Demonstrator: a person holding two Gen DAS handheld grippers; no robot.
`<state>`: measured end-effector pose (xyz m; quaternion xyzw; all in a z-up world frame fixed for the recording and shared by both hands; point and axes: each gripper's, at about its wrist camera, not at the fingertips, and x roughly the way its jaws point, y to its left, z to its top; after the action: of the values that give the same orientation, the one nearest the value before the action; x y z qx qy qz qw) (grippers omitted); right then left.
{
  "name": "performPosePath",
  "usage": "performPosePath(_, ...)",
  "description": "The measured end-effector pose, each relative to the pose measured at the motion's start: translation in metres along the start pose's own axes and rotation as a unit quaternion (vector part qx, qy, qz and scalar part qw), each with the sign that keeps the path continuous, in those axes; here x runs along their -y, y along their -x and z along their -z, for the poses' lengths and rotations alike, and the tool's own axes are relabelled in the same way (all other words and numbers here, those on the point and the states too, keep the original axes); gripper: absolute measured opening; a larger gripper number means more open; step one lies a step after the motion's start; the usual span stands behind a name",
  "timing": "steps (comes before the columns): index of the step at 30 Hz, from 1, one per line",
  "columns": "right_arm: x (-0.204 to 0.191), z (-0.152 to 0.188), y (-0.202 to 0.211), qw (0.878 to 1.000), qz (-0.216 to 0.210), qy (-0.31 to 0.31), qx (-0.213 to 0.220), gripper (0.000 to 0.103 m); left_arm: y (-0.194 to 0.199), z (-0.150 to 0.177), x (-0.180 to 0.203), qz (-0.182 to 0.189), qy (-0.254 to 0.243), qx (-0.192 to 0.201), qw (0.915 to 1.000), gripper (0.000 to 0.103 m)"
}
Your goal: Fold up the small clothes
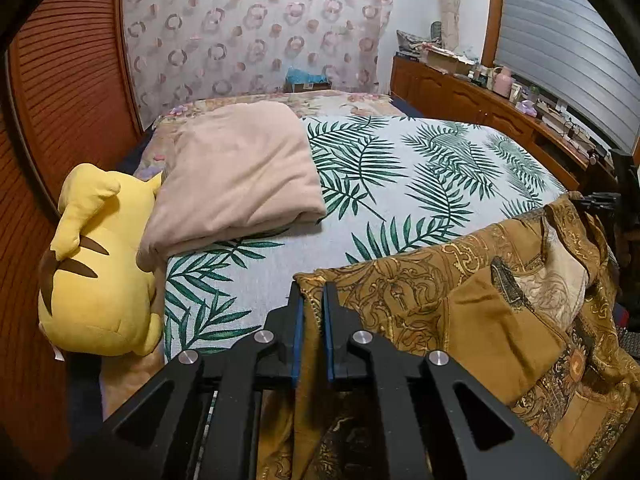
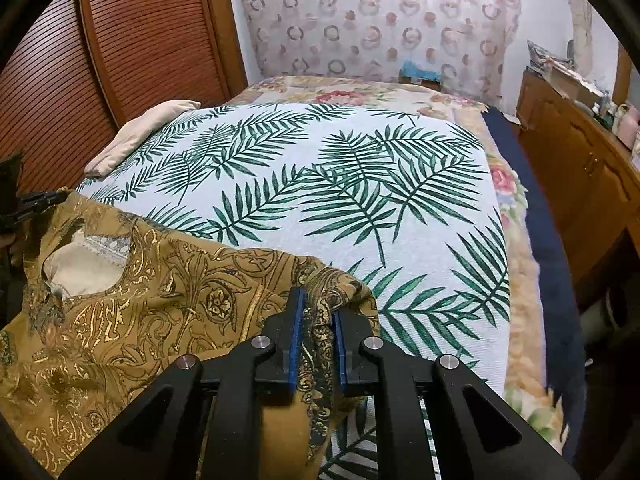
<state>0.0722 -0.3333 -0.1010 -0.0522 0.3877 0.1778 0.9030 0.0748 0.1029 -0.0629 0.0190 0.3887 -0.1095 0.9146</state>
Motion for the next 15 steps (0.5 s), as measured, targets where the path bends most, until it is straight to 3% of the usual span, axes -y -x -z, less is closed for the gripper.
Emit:
performPosePath(1,0.000,-0.001,-0.001,1.000,0.012,0.001,-0.002,0.029,-0.001,0.000,0.000,0.000,0.001,0.000,1.0000,0.009)
performPosePath(7,0.007,-0.005,-0.015,0.999,0.050,-0.010,-0.015,0.057,-0.008,0.002,-0.001,-0.005,0.003,-0.008,1.0000,0.009)
performPosePath(9,0.012,-0.006,-0.020,0.999,0.032,-0.023,-0.017,0.057,-0.013,0.003,-0.001,-0.007,0.002,-0.014,0.9999,0.009)
performPosePath(11,0.013,-0.006,-0.021,0.999,0.009,-0.032,-0.011,0.056,-0.014,0.004,-0.002,-0.002,0.007,-0.016,0.9999,0.009)
performPosePath(13,0.011,-0.004,-0.020,0.999,-0.018,-0.029,-0.007,0.029,-0.009,0.005,0.000,0.002,0.006,-0.009,0.9999,0.008)
performPosePath(15,0.009,-0.001,-0.018,0.999,-0.040,-0.023,-0.004,0.015,0.003,0.004,0.004,0.002,0.005,0.009,0.9999,0.007)
